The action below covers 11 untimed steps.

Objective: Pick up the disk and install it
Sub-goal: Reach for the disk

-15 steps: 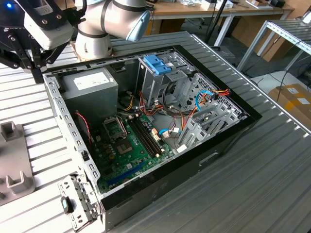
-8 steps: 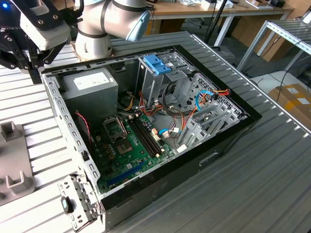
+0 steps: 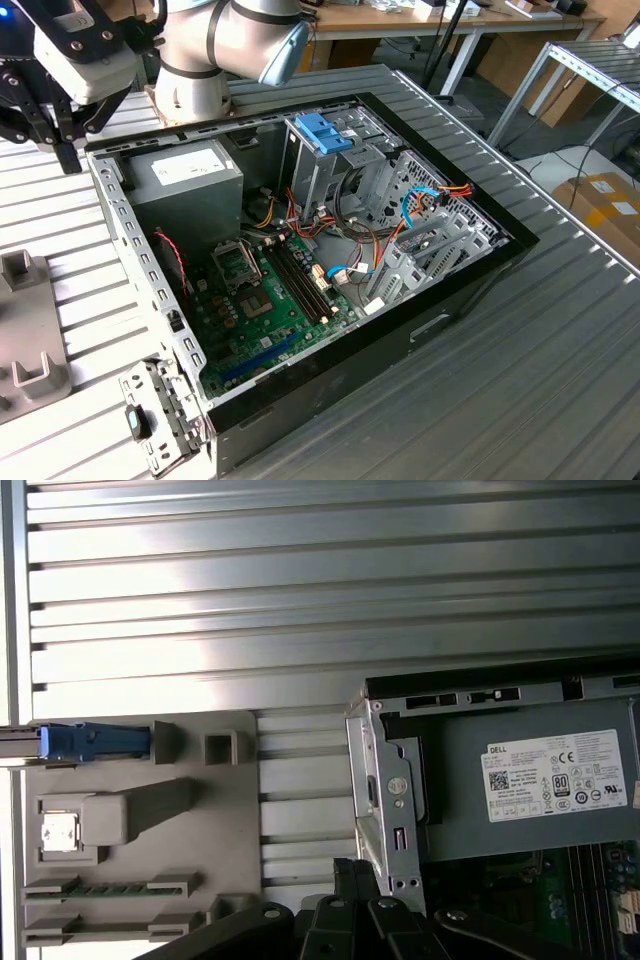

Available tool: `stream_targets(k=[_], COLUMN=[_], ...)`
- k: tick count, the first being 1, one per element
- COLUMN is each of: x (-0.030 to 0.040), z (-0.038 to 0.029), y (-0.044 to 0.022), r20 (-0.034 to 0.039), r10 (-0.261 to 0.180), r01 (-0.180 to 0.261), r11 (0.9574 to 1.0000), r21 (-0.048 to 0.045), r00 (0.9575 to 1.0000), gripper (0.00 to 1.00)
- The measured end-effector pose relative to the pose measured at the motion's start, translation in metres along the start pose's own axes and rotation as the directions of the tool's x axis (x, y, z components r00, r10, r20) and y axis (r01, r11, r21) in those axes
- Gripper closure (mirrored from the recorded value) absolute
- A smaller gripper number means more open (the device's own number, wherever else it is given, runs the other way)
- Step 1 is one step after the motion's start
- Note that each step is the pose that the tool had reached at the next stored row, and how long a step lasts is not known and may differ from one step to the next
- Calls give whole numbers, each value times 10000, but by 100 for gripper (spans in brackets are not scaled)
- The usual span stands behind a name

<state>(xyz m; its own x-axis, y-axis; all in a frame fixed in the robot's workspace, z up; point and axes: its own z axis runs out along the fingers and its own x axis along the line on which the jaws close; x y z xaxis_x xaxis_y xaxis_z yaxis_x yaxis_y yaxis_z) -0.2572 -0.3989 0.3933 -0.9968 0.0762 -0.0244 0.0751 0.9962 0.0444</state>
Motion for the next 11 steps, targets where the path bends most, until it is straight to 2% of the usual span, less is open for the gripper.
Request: stream_targets(k=[11], x=[53], z=[-2], y=[-4], r20=[0], r10=[0], r01=[0], r11=[10000], r21=[0], r00=[10000], gripper=[90])
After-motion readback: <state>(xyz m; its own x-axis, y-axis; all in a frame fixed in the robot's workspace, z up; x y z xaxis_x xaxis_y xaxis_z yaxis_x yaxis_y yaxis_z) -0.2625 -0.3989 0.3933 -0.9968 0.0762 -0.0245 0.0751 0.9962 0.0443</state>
